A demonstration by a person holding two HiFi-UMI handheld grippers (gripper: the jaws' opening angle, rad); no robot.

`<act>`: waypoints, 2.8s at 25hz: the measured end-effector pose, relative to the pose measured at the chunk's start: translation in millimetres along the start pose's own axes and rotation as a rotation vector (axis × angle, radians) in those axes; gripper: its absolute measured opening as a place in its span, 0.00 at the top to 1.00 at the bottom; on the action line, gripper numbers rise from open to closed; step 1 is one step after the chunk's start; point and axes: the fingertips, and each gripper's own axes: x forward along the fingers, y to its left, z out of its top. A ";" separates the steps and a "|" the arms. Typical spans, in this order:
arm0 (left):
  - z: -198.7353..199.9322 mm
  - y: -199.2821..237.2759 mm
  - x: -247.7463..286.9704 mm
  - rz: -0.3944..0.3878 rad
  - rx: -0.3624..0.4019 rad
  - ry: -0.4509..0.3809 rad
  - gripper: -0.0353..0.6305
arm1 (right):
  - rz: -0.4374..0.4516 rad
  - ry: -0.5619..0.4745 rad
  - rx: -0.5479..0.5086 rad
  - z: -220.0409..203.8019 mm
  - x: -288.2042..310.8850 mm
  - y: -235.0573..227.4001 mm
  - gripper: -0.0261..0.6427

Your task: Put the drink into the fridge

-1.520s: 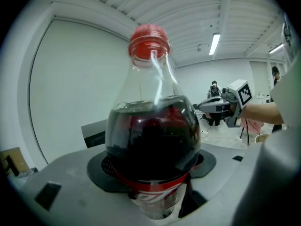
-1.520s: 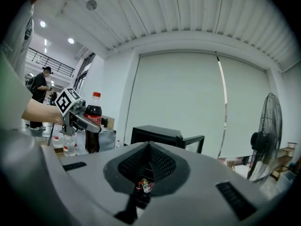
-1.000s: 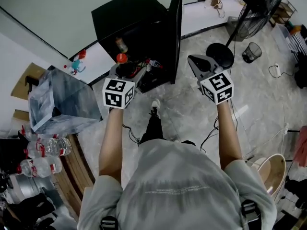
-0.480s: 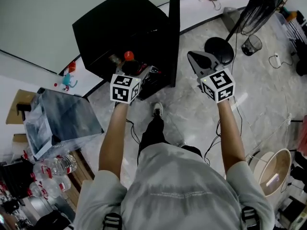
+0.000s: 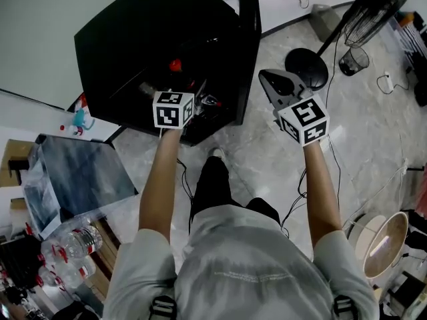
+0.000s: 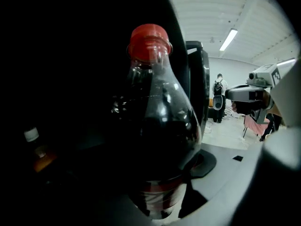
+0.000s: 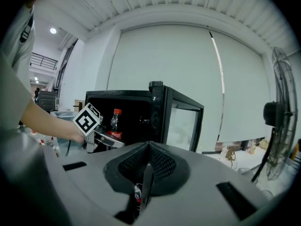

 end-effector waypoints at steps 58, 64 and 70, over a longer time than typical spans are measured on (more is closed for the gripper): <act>-33.5 118.8 96.0 0.178 -0.161 -0.025 0.42 | -0.141 0.026 0.106 -34.6 -2.6 -40.1 0.96; -50.4 112.1 75.9 0.214 -0.187 0.000 0.42 | -0.136 0.031 0.104 -34.2 -19.1 -28.4 0.96; -58.8 103.2 70.4 0.175 -0.182 0.027 0.42 | -0.128 0.028 0.091 -25.4 -24.1 -14.7 0.96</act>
